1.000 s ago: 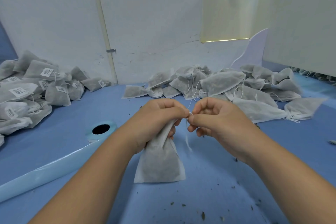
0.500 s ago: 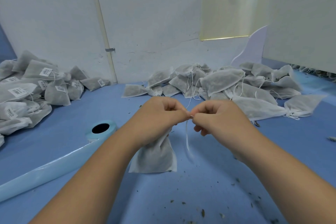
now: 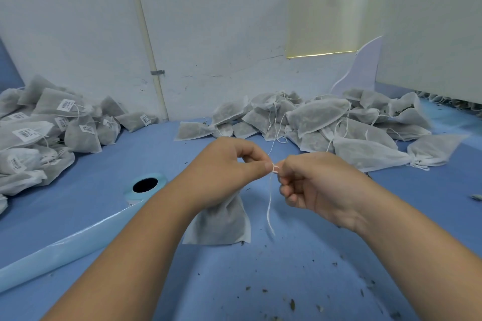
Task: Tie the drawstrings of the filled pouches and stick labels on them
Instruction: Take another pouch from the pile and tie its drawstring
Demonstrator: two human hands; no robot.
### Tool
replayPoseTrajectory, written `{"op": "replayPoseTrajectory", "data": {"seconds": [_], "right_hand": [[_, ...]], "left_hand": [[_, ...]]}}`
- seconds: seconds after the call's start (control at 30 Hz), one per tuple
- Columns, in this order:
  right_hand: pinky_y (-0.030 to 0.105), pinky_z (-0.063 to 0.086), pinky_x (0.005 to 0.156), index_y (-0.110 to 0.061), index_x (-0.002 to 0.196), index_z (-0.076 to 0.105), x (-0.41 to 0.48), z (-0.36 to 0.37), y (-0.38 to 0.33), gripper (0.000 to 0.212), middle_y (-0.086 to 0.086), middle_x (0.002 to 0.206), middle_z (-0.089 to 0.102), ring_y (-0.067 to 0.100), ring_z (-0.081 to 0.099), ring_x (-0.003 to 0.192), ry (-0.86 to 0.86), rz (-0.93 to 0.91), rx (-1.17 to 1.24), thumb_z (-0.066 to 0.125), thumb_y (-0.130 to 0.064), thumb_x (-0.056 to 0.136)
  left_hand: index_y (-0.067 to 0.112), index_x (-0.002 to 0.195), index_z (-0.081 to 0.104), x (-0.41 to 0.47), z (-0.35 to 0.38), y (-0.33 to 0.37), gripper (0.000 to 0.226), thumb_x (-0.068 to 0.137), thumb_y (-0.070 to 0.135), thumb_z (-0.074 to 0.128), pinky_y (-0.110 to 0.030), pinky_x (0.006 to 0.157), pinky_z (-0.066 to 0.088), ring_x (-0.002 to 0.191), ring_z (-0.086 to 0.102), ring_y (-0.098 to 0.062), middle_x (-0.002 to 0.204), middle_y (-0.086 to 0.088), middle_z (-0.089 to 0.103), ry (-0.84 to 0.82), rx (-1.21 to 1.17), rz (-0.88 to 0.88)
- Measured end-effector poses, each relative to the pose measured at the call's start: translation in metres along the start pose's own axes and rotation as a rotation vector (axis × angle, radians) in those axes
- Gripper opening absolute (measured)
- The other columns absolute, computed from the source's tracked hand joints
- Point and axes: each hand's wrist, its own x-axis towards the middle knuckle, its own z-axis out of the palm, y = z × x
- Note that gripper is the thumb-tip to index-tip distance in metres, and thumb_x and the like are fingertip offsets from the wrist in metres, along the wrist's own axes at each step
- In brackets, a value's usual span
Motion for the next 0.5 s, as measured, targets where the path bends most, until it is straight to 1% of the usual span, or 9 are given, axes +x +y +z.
{"op": "replayPoseTrajectory", "data": {"seconds": [0.1,0.17,0.27,0.33,0.43,0.5], "right_hand": [[0.023,0.041,0.045,-0.008,0.065,0.059,0.0007,0.0003,0.0001,0.016,0.005,0.060,0.051,0.015,0.049,0.052,0.003,-0.011,0.018,0.057,-0.002,0.079],[0.023,0.040,0.044,-0.008,0.062,0.060,0.0011,0.0007,0.0001,0.019,0.005,0.060,0.050,0.015,0.048,0.051,0.010,-0.020,0.030,0.056,-0.001,0.079],[0.023,0.040,0.045,-0.009,0.063,0.062,0.0007,0.0014,0.0003,0.018,0.004,0.060,0.051,0.016,0.049,0.052,0.013,-0.042,0.030,0.059,-0.002,0.079],[0.024,0.041,0.046,-0.009,0.065,0.063,0.0005,0.0016,0.0012,0.014,0.002,0.059,0.052,0.015,0.050,0.052,0.017,-0.083,-0.020,0.063,-0.006,0.078],[0.024,0.043,0.050,-0.013,0.062,0.065,0.0002,0.0023,0.0016,0.013,0.000,0.056,0.053,0.014,0.051,0.052,0.033,-0.142,-0.101,0.067,-0.012,0.075],[0.024,0.043,0.049,-0.016,0.057,0.066,-0.0005,0.0029,0.0006,0.016,-0.002,0.055,0.052,0.013,0.051,0.051,0.029,-0.152,-0.100,0.069,-0.014,0.072]], "left_hand": [[0.031,0.074,0.072,-0.0003,-0.0013,0.0015,0.013,0.086,0.032,0.070,-0.007,0.052,0.038,0.049,0.048,0.006,0.064,0.021,0.058,0.007,0.018,0.017],[0.029,0.073,0.072,-0.0003,-0.0013,0.0022,0.013,0.086,0.031,0.070,-0.009,0.051,0.038,0.049,0.048,0.002,0.063,0.018,0.057,0.005,-0.011,0.014],[0.020,0.071,0.071,-0.0005,0.0003,0.0038,0.015,0.081,0.030,0.071,-0.020,0.053,0.044,0.050,0.048,-0.011,0.062,0.010,0.055,-0.023,-0.171,-0.048],[0.016,0.069,0.069,-0.0012,0.0029,0.0050,0.016,0.075,0.030,0.067,-0.027,0.054,0.043,0.047,0.044,-0.014,0.062,0.005,0.054,-0.050,-0.296,-0.082],[0.011,0.071,0.064,-0.0018,0.0067,0.0064,0.016,0.073,0.027,0.066,-0.027,0.052,0.039,0.043,0.037,-0.014,0.067,-0.005,0.048,-0.076,-0.479,-0.128],[0.007,0.076,0.061,-0.0022,0.0074,0.0064,0.017,0.074,0.024,0.065,-0.027,0.051,0.037,0.043,0.033,-0.014,0.068,-0.006,0.046,-0.108,-0.555,-0.144]]}}
